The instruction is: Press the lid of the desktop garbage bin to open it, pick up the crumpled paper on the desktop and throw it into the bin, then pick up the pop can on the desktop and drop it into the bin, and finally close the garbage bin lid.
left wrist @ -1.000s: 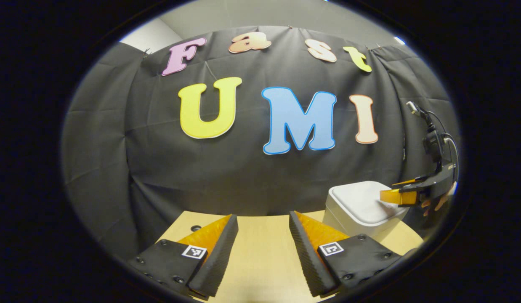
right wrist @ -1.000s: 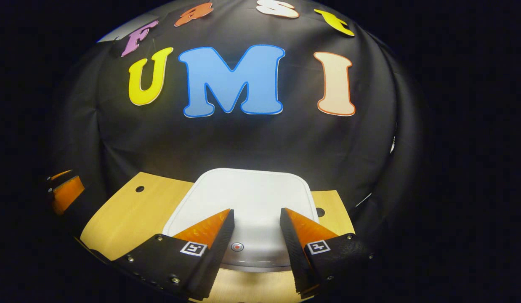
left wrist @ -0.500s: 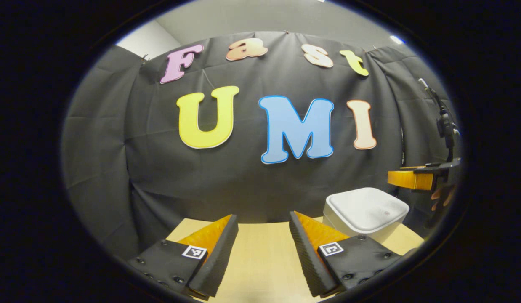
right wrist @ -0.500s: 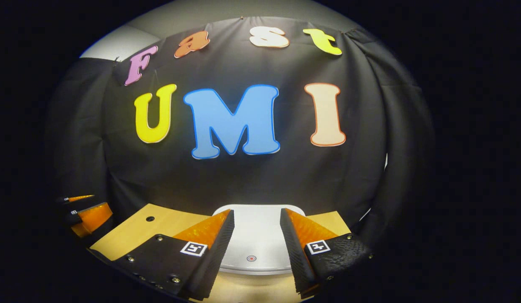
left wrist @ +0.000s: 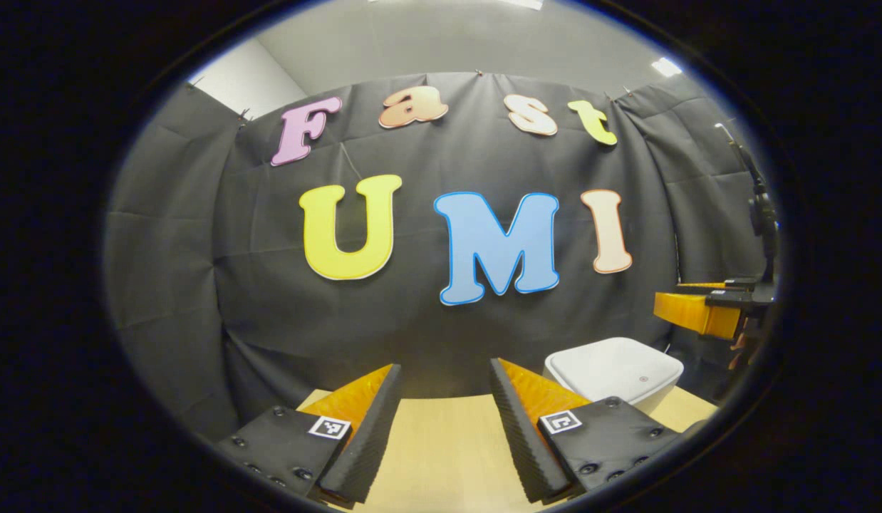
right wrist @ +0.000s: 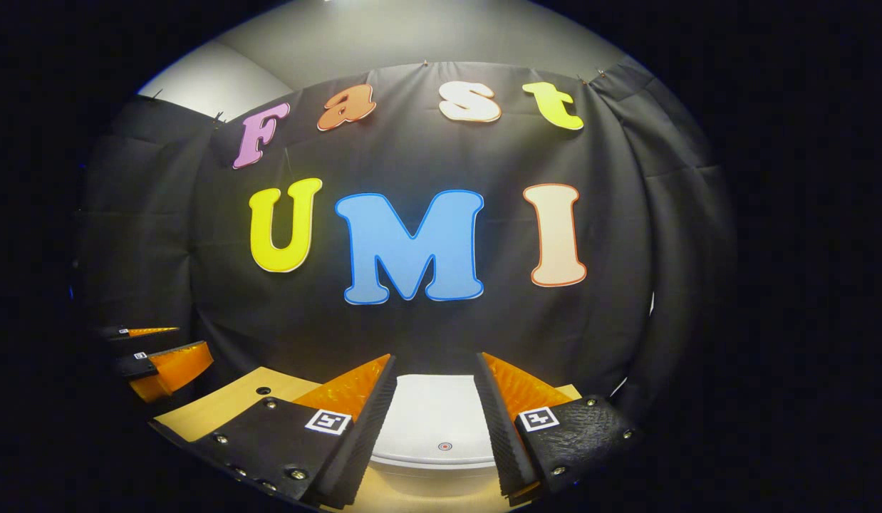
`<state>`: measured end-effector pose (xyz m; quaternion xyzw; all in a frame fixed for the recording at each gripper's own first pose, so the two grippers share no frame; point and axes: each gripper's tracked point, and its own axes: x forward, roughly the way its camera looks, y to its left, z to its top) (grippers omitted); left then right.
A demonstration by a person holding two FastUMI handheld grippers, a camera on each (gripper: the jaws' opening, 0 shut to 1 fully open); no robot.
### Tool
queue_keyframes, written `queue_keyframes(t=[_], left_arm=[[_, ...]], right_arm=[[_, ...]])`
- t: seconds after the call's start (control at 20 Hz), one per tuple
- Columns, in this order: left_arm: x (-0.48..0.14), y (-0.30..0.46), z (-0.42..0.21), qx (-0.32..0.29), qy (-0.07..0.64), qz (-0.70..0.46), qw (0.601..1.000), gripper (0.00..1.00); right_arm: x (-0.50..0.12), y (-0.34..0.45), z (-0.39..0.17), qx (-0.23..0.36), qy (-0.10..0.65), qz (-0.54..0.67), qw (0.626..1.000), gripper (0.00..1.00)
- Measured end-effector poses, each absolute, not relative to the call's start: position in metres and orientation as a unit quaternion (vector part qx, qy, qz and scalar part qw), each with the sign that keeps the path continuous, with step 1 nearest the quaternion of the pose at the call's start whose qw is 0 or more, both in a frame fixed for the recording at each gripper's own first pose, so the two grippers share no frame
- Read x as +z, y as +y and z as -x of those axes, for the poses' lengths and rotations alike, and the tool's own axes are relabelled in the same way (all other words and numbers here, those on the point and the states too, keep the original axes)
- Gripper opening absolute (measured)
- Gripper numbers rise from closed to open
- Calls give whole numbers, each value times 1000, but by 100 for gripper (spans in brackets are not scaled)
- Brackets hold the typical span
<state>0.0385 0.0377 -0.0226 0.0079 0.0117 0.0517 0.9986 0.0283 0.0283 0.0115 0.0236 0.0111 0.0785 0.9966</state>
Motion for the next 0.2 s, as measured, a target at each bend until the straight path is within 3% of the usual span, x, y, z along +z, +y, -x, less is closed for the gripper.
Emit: queue_keyframes(t=[0.05,0.2], left_arm=[[-21,36,-37,50,10,-8,999,82],[-19,36,-36,47,8,-8,999,86]], right_arm=[[10,30,-27,80,13,-25,996,71],[8,29,-25,77,16,-24,997,71]])
